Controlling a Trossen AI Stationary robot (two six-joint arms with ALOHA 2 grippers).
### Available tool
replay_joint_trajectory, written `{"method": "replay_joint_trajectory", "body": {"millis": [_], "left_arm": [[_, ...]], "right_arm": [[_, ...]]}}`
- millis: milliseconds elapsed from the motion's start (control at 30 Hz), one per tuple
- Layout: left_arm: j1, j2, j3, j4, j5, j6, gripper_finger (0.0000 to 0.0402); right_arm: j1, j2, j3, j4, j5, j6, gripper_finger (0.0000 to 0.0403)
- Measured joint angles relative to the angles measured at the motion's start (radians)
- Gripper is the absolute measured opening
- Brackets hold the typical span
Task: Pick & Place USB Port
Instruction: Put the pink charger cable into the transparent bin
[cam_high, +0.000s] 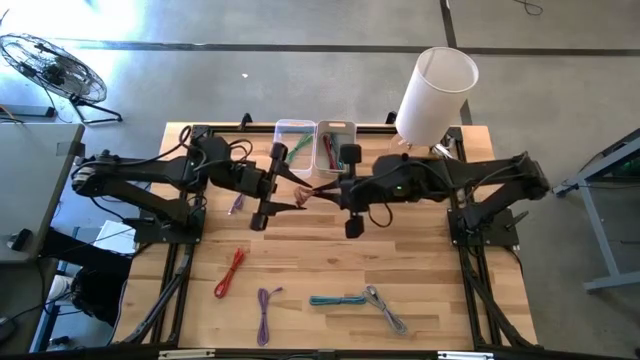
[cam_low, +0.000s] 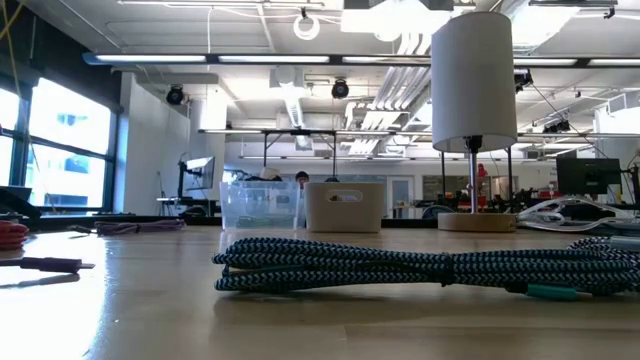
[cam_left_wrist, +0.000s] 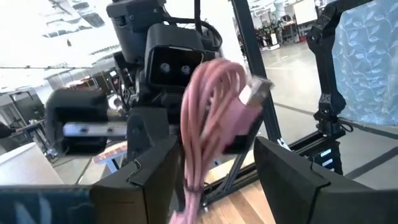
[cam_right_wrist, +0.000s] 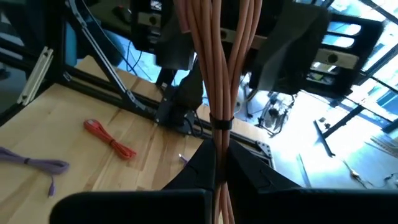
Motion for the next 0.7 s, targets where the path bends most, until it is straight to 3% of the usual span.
{"method": "replay_joint_trajectory", "body": {"millis": [267, 367, 500, 700], "left_arm": [[0.000, 0.037, -0.002, -0.009, -0.025, 0.000, 0.0199], [0.000, 0.047, 0.000, -0.009, -0.030, 0.024, 0.0154], [0.002, 0.047, -0.001, -0.007, -0.020, 0.093, 0.0031], [0.001, 0.040, -0.001, -0.009, -0.053, 0.121, 0.0010]], "right_arm": [[-0.028, 0.047, 0.000, 0.030, -0.039, -0.002, 0.0008], [-0.028, 0.049, 0.000, 0.027, -0.040, -0.003, 0.0008], [-0.028, 0.049, 0.000, 0.030, -0.043, -0.003, 0.0008], [-0.027, 0.049, 0.000, 0.023, -0.025, 0.034, 0.0018]]}}
